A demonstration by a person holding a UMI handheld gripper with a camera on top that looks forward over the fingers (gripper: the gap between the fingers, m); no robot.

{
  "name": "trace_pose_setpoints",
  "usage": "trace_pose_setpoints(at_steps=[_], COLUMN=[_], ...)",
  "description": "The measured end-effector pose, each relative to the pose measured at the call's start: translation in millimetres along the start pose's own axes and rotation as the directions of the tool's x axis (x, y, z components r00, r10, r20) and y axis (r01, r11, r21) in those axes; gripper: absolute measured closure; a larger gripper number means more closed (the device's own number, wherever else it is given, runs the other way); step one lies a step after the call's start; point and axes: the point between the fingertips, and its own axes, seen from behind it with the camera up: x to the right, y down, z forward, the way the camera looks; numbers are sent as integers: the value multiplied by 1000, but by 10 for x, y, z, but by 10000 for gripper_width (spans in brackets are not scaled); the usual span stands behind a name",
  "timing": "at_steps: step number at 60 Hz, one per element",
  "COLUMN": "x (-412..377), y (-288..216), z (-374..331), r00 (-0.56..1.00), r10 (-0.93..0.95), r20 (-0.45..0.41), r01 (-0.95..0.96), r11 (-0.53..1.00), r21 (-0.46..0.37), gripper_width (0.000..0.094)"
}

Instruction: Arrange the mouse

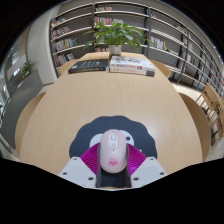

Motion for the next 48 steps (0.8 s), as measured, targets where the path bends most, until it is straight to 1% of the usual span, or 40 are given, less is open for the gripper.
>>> trace_pose_setpoints(at_steps=[1,4,12,15,16,17,19,21,23,27,36,43,48], x=[-2,-2,-17,-11,-9,6,29,45,98,138,220,286,343], y=[-13,33,35,55,64,60,-8,-97,-183,-412,-674,-662,-557], z=[9,34,46,18,8,-12,-73,-168,-248,-533,-1152,-1622,-1895], r00=[1000,1000,1000,999,999,999,998,998,998,997,995,995,996], r10=[4,13,21,34,40,48,59,64,66,69,95,99,94], r20=[0,1,8,13,14,10,-7,-17,-20,-27,-13,0,-1], r01=[-4,-13,-21,-34,-40,-48,-59,-64,-66,-67,-92,-97,-92], r11=[999,999,999,999,999,999,998,998,997,995,985,976,975], r21=[33,36,24,-5,-17,-24,-19,-1,27,70,149,193,202], gripper_width=[593,591,498,452,405,301,179,126,94,97,99,100,102])
